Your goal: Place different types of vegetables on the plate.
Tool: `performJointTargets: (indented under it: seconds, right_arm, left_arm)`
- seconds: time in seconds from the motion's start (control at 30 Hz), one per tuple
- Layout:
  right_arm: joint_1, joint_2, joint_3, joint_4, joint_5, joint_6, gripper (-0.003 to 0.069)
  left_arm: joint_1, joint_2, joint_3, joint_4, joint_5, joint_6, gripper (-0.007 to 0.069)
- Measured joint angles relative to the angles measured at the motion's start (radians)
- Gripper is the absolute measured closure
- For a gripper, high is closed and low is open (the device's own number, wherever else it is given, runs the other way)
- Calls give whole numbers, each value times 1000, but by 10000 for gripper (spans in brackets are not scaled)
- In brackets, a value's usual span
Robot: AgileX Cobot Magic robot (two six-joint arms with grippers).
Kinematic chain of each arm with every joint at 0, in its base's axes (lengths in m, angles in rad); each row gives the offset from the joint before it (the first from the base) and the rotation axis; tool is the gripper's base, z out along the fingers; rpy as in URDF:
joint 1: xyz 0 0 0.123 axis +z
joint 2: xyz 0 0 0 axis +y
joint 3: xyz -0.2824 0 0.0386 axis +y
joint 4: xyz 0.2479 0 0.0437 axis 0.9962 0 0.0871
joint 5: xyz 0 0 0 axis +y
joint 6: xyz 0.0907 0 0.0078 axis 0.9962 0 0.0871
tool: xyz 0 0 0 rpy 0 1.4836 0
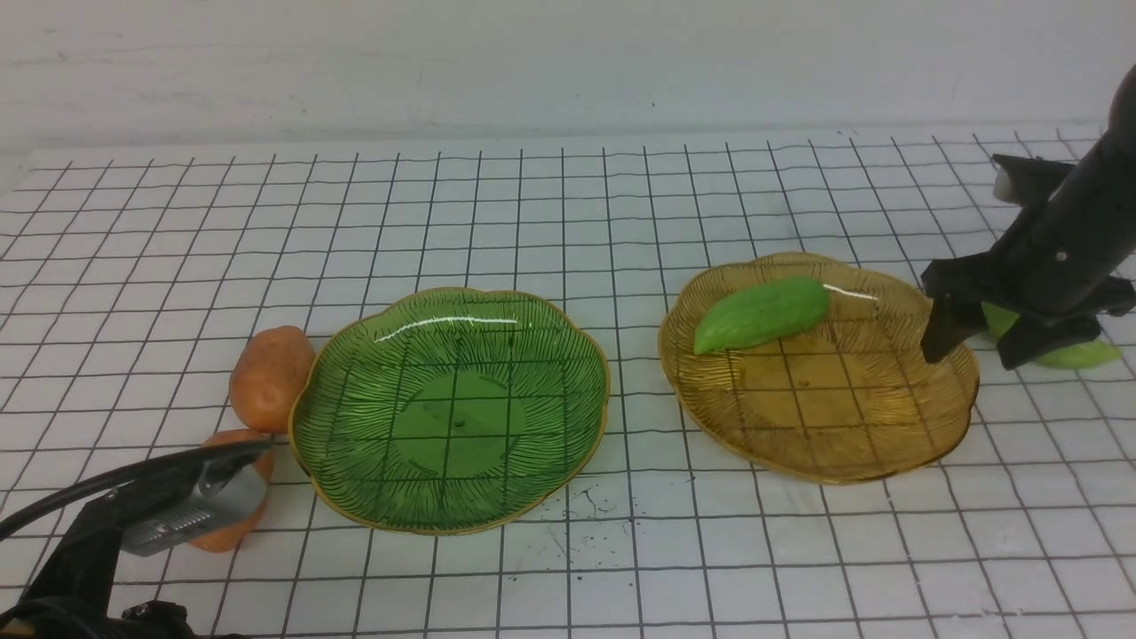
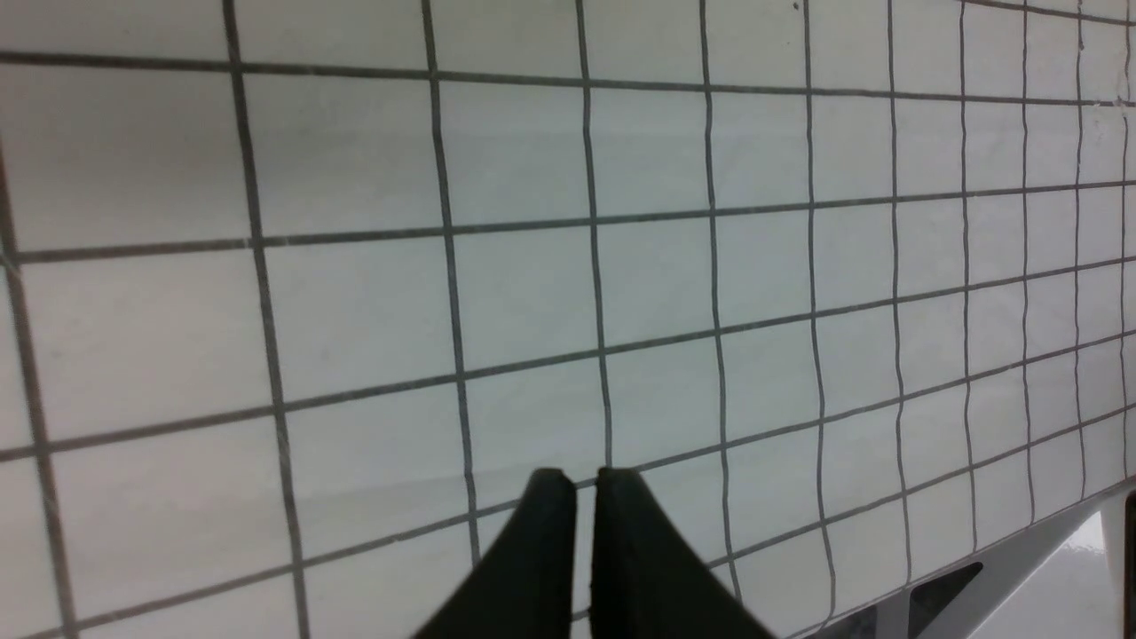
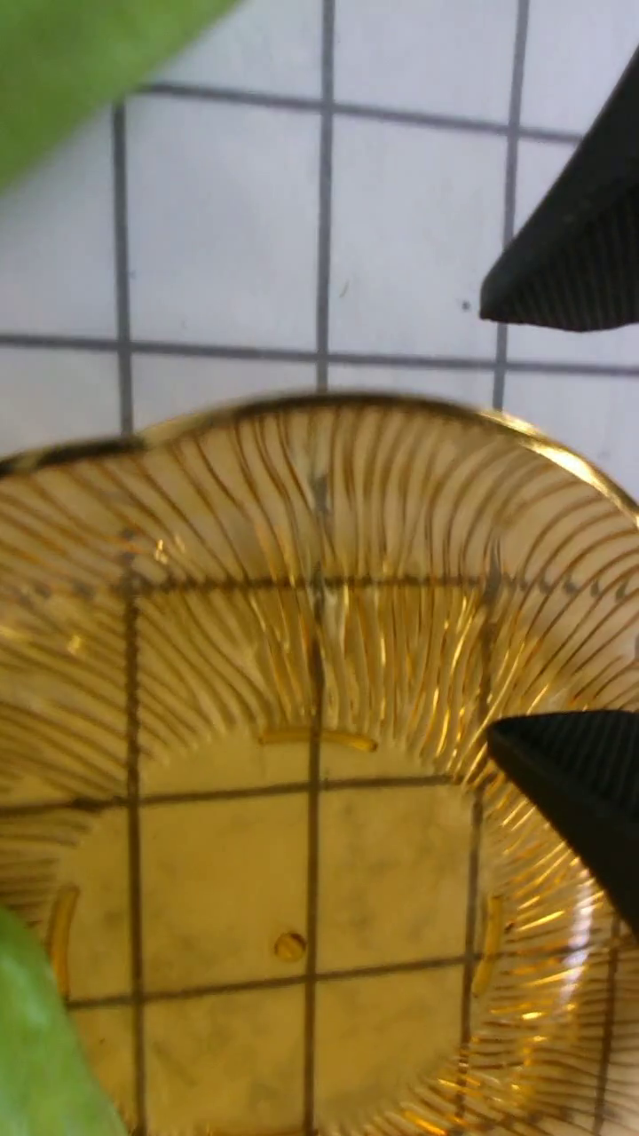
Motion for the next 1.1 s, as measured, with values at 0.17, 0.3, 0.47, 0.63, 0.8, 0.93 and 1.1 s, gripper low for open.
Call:
performJointTargets:
  seconds: [0.17,0.3,0.47,0.63,0.8,0.93,1.1]
  right_arm:
    - [0,0,-11,-35,-3,7,156]
    - [0,0,-13,-114,-23,15,308]
    - [0,2,-13,-282,-47,62,592]
    - [1,55,-14,-227,-89,83,671]
    - [20,90,-14,-124,-89,30,673]
    - [39,91,-14,-68,-49,-8,673]
    - [49,91,-14,-55,72,-33,673]
  left_arm:
    - [0,0,0,0,0,0,611]
    - [0,0,0,0,0,0,611]
    - [0,0,0,0,0,0,611]
    - [0,0,0,0,0,0,611]
    - [0,0,0,0,0,0,611]
    - [0,0,0,1,0,0,611]
    - [0,0,0,1,0,0,611]
